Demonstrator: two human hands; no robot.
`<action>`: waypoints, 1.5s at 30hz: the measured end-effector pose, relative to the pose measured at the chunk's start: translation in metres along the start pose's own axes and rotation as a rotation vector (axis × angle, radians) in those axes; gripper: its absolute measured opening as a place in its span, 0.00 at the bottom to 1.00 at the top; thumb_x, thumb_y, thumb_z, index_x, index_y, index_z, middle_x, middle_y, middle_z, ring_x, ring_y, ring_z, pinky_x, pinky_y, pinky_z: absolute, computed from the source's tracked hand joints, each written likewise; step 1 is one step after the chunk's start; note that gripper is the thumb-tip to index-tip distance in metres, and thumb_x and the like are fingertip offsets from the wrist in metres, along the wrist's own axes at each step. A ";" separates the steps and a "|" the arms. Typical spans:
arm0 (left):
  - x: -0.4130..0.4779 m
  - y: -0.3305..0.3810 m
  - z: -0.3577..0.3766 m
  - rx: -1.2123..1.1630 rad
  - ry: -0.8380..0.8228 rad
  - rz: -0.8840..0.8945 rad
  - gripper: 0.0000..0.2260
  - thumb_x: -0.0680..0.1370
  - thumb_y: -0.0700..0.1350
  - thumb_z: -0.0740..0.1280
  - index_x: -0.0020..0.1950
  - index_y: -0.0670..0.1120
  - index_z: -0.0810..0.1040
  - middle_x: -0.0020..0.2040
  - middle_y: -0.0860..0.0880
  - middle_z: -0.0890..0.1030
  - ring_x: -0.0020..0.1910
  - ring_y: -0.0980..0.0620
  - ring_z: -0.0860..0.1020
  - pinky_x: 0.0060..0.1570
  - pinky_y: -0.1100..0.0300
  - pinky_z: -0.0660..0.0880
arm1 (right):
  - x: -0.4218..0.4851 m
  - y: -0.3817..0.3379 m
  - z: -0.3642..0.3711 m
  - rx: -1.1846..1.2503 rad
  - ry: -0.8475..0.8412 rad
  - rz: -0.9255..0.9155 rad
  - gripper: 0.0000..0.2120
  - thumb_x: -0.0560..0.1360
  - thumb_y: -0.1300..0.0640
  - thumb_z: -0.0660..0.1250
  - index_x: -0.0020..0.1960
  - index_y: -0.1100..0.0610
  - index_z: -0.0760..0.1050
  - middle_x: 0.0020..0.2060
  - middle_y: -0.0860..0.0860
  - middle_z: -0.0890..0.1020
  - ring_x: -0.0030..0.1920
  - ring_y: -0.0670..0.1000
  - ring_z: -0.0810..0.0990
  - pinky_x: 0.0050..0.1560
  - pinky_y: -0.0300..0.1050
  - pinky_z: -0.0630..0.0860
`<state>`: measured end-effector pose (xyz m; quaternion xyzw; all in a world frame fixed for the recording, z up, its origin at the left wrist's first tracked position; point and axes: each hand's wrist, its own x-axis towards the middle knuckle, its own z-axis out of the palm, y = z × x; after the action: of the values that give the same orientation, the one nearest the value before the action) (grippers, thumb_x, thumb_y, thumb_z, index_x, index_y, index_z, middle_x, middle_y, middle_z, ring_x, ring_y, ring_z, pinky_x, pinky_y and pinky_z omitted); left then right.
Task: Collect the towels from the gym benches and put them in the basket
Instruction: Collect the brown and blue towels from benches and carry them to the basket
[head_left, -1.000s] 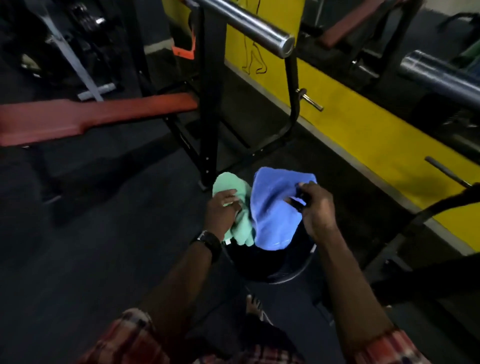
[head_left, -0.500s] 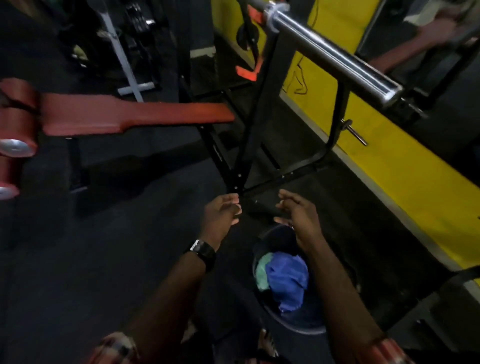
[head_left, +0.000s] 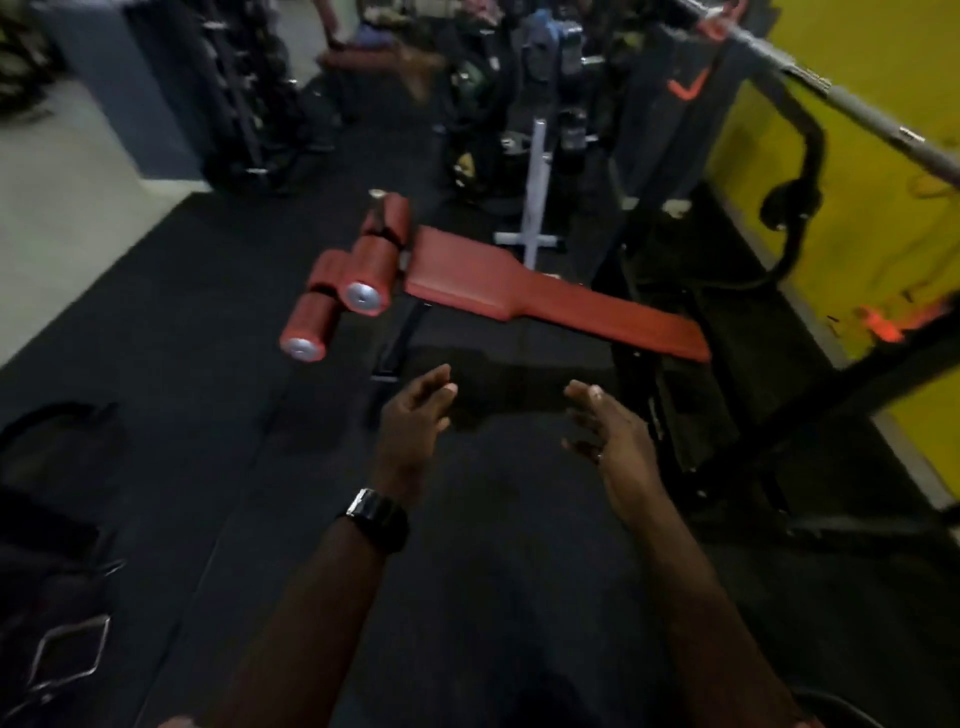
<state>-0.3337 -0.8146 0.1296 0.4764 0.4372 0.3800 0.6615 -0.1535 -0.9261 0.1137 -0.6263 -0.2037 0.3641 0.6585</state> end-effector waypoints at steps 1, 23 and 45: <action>0.014 0.007 -0.017 -0.018 0.036 0.016 0.15 0.80 0.38 0.64 0.66 0.44 0.76 0.60 0.46 0.80 0.57 0.52 0.78 0.58 0.54 0.74 | 0.013 -0.002 0.022 -0.008 -0.039 -0.005 0.12 0.81 0.52 0.58 0.55 0.50 0.80 0.59 0.49 0.82 0.59 0.52 0.78 0.47 0.48 0.78; 0.390 0.151 -0.317 -0.057 0.533 0.189 0.16 0.78 0.38 0.68 0.61 0.55 0.79 0.60 0.56 0.81 0.59 0.57 0.79 0.57 0.57 0.76 | 0.364 -0.017 0.523 -0.079 -0.642 0.005 0.09 0.78 0.49 0.63 0.55 0.45 0.79 0.59 0.46 0.81 0.59 0.45 0.80 0.48 0.47 0.82; 0.865 0.325 -0.558 0.010 0.268 0.232 0.16 0.78 0.39 0.68 0.63 0.54 0.78 0.63 0.52 0.80 0.60 0.57 0.78 0.58 0.55 0.76 | 0.668 -0.045 0.937 -0.017 -0.378 -0.081 0.12 0.80 0.55 0.61 0.62 0.49 0.76 0.59 0.44 0.78 0.65 0.49 0.75 0.57 0.56 0.77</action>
<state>-0.6019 0.2306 0.1639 0.4721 0.4652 0.5118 0.5467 -0.3866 0.2007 0.1561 -0.5436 -0.3517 0.4468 0.6173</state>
